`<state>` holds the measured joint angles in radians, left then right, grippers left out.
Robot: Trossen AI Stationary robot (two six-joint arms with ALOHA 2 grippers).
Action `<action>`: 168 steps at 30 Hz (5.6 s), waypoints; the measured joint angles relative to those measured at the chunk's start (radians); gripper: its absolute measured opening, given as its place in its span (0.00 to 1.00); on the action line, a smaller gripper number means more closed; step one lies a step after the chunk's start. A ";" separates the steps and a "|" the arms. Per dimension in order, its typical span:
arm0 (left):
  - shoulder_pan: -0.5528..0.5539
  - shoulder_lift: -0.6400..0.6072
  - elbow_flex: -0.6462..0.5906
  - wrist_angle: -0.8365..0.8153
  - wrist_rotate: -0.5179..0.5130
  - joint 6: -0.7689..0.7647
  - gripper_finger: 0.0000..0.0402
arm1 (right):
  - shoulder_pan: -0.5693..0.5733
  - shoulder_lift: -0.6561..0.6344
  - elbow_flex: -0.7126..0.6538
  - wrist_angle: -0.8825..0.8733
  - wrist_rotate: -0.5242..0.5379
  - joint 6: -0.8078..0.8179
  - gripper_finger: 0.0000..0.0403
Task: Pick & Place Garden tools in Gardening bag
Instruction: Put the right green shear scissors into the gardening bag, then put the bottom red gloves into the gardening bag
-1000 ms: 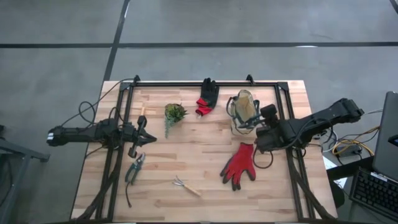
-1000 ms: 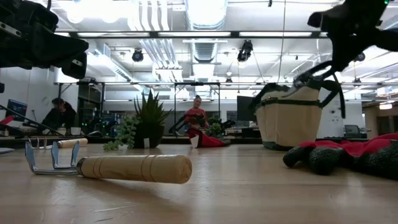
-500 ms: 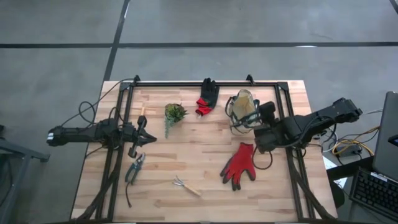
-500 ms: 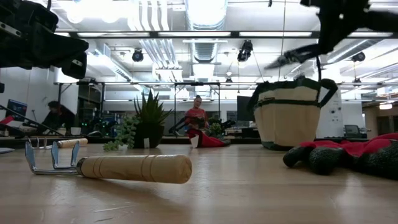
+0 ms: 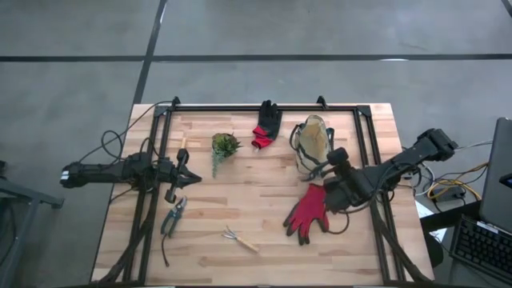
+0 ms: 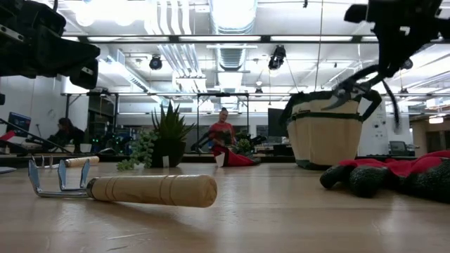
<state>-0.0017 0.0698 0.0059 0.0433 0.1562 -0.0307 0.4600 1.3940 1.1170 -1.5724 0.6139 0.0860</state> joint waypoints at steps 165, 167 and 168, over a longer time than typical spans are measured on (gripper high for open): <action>0.000 0.000 0.000 0.000 0.000 0.000 0.07 | -0.144 0.272 -0.118 0.001 0.559 -0.329 0.59; 0.000 0.000 0.000 0.000 0.000 0.000 0.07 | -0.138 0.262 -0.106 0.002 0.587 -0.354 0.61; 0.000 0.000 0.000 0.000 0.000 0.000 0.07 | -0.135 0.260 -0.096 0.001 0.590 -0.367 0.62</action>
<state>-0.0014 0.0696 0.0059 0.0433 0.1562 -0.0307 0.3245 1.6545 1.0210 -1.5719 1.2042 -0.2812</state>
